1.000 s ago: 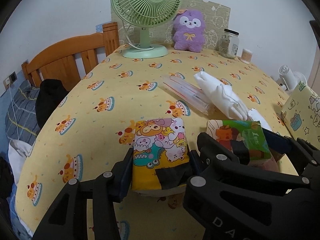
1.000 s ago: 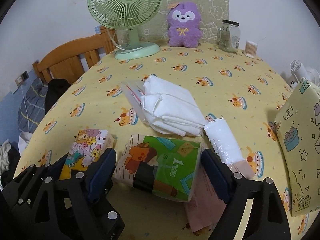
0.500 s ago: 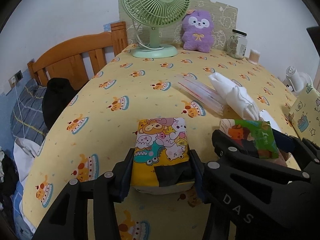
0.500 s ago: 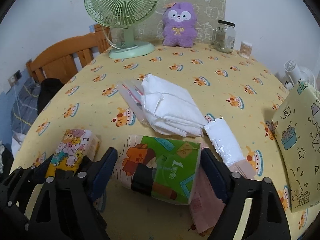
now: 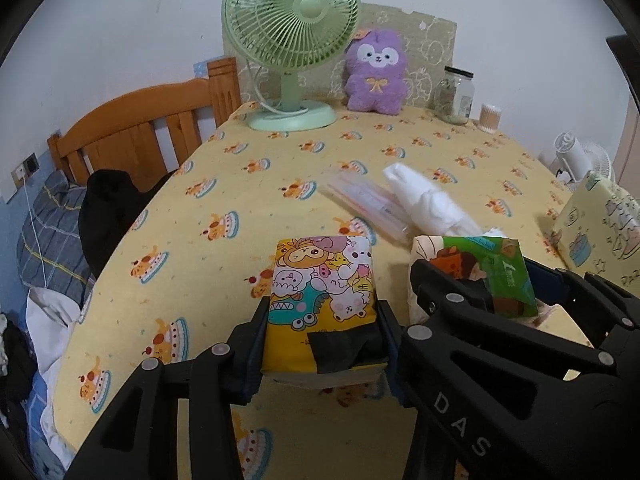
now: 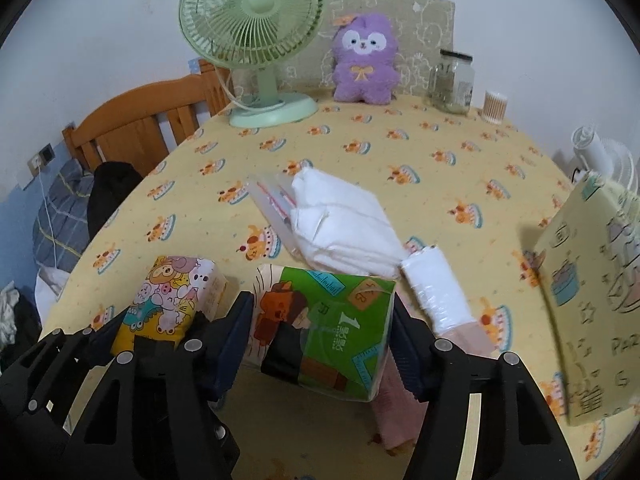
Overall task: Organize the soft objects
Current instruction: 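Lift both tissue packs off the table with both tools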
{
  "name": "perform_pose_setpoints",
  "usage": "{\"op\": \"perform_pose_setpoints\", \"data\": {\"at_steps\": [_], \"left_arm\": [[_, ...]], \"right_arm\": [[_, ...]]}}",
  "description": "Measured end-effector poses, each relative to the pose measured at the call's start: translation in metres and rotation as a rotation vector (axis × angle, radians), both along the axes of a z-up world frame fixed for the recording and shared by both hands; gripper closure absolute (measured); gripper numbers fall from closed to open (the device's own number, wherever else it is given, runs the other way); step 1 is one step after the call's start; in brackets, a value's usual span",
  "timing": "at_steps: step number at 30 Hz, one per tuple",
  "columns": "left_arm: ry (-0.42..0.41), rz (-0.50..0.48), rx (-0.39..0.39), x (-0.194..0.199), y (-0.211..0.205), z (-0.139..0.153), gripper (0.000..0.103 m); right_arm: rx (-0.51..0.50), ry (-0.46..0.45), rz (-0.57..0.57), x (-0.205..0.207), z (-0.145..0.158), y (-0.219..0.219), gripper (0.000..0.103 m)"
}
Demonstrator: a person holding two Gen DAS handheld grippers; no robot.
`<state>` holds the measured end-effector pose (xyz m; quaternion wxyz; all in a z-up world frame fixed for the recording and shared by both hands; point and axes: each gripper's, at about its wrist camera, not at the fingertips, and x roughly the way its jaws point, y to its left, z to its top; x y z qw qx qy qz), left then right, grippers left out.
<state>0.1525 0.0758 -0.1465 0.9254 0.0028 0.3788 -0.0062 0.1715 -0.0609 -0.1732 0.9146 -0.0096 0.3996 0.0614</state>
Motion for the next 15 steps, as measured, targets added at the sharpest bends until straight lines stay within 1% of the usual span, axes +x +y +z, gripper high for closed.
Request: {"op": "perform_pose_setpoints", "data": {"at_steps": [9,11,15], "left_arm": [[-0.066,-0.021,0.003,-0.013,-0.014,0.031,0.053],[-0.07,-0.033,-0.011,-0.015,-0.015,0.037,0.053],[-0.091,-0.036,-0.015,-0.02,-0.02,0.049,0.053]], "right_arm": [[0.0,-0.067,-0.013,-0.016,0.035,-0.015,0.036],[-0.006,-0.082,-0.009,-0.019,0.043,-0.018,0.036],[-0.009,-0.093,0.004,-0.023,0.055,-0.021,0.036]]}}
